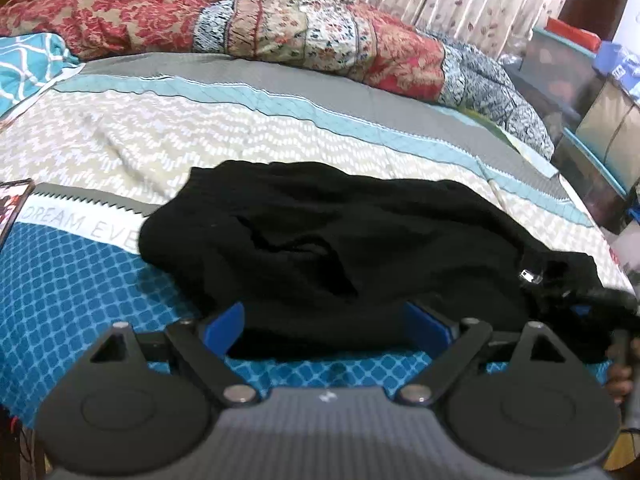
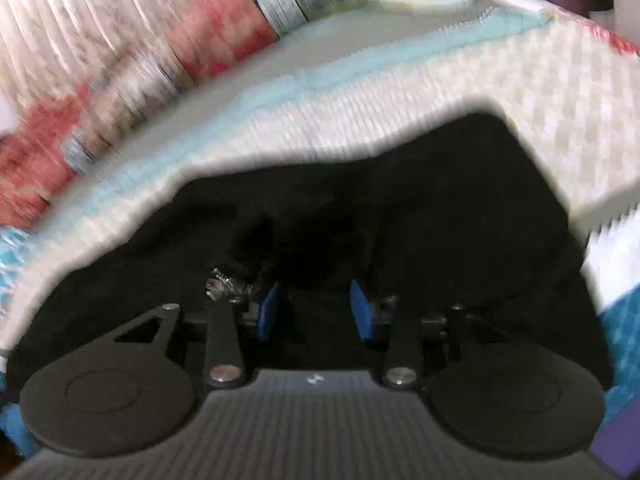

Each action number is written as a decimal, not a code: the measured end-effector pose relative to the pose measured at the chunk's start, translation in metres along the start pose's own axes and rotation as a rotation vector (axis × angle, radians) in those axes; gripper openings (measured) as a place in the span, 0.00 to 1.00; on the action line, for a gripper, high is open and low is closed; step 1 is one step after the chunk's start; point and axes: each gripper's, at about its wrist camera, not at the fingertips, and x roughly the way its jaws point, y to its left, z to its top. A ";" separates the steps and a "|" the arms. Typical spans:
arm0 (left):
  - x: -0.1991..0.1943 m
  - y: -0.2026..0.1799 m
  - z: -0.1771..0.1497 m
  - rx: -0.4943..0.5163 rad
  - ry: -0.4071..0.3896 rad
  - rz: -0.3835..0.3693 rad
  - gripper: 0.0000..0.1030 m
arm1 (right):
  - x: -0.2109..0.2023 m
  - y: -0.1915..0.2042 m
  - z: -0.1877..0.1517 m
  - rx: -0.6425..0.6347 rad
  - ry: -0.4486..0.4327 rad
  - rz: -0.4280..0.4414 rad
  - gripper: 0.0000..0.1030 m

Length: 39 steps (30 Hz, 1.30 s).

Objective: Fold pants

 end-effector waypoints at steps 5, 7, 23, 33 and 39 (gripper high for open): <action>-0.007 0.020 -0.007 -0.044 -0.005 -0.001 0.88 | -0.007 0.037 0.002 -0.091 0.005 -0.070 0.42; -0.010 0.029 -0.008 -0.063 -0.003 0.001 0.88 | -0.020 0.046 0.001 -0.069 -0.036 -0.079 0.42; -0.020 0.135 0.008 -0.414 -0.017 -0.037 0.93 | -0.018 0.204 -0.042 -0.213 0.092 0.280 0.43; 0.036 0.128 0.037 -0.446 0.038 -0.143 1.00 | 0.015 0.260 -0.038 -0.170 0.122 0.433 0.40; 0.079 0.116 0.037 -0.403 0.047 -0.087 0.79 | 0.086 0.241 -0.063 0.034 0.311 0.403 0.20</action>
